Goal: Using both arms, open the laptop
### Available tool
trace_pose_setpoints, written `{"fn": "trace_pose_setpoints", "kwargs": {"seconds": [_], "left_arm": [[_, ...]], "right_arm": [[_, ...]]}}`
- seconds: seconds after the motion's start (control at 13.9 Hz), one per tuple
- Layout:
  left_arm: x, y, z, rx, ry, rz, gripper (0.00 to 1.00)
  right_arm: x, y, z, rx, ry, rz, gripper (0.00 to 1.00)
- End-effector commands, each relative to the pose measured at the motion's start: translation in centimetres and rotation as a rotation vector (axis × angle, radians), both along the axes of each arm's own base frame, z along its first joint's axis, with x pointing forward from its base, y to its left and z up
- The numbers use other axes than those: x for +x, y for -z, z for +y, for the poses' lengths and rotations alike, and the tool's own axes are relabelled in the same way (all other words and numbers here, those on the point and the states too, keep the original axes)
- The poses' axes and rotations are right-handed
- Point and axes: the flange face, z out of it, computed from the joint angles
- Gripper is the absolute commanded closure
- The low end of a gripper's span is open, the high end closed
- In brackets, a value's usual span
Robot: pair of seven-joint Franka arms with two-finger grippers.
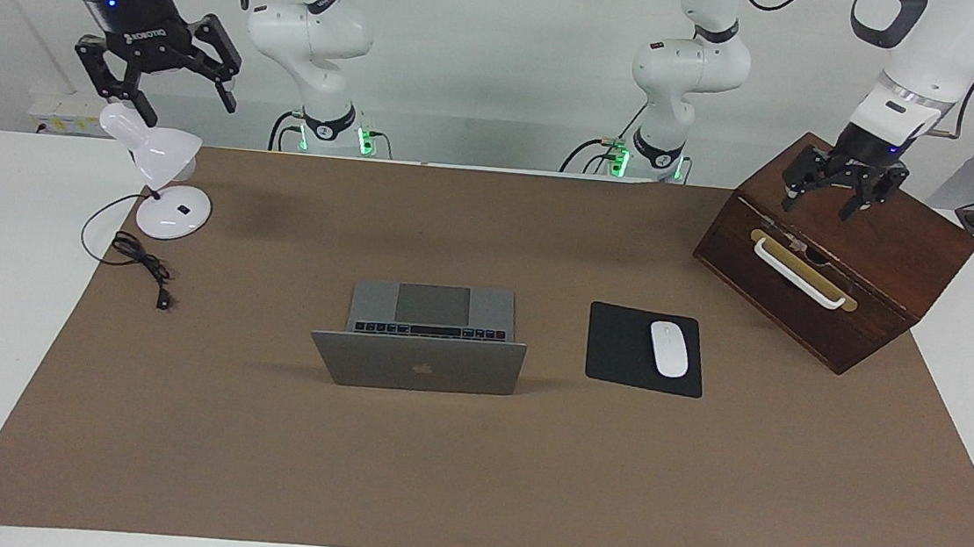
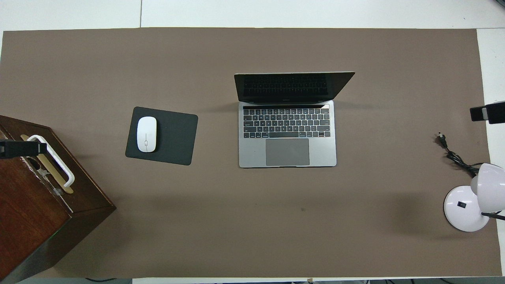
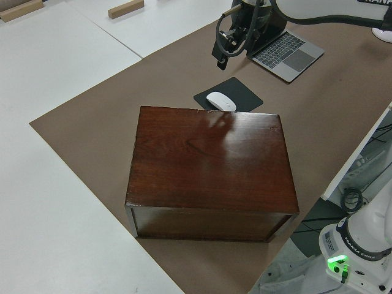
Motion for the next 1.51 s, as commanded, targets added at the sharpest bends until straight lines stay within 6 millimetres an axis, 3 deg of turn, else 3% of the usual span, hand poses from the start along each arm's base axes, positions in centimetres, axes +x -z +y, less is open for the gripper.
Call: {"fn": "trace_pose_setpoints", "kwargs": {"seconds": [0.0, 0.22, 0.43, 0.79, 1.08, 1.44], "left_arm": [[2.4, -1.7, -0.4, 0.001, -0.067, -0.023, 0.00], [3.6, -3.4, -0.3, 0.037, -0.055, -0.008, 0.00], [3.6, -3.5, -0.6, 0.042, -0.044, 0.059, 0.00], [2.3, -2.7, -0.8, 0.055, -0.036, 0.169, 0.00], [3.4, -2.9, -0.9, 0.056, -0.107, 0.092, 0.00], [3.3, -2.8, -1.7, 0.065, -0.038, 0.093, 0.00]], "right_arm": [[-1.9, 1.0, -1.7, -0.025, 0.168, 0.070, 0.00], [-3.9, 2.5, -3.8, -0.029, 0.323, 0.160, 0.00], [-5.1, 3.6, -3.4, -0.026, 0.456, 0.220, 0.00], [-5.9, 4.2, -3.0, -0.068, 0.461, 0.236, 0.00], [-6.4, 4.9, -2.9, -0.088, 0.475, 0.244, 0.00], [-6.5, 4.8, -3.1, -0.086, 0.482, 0.238, 0.00]]}}
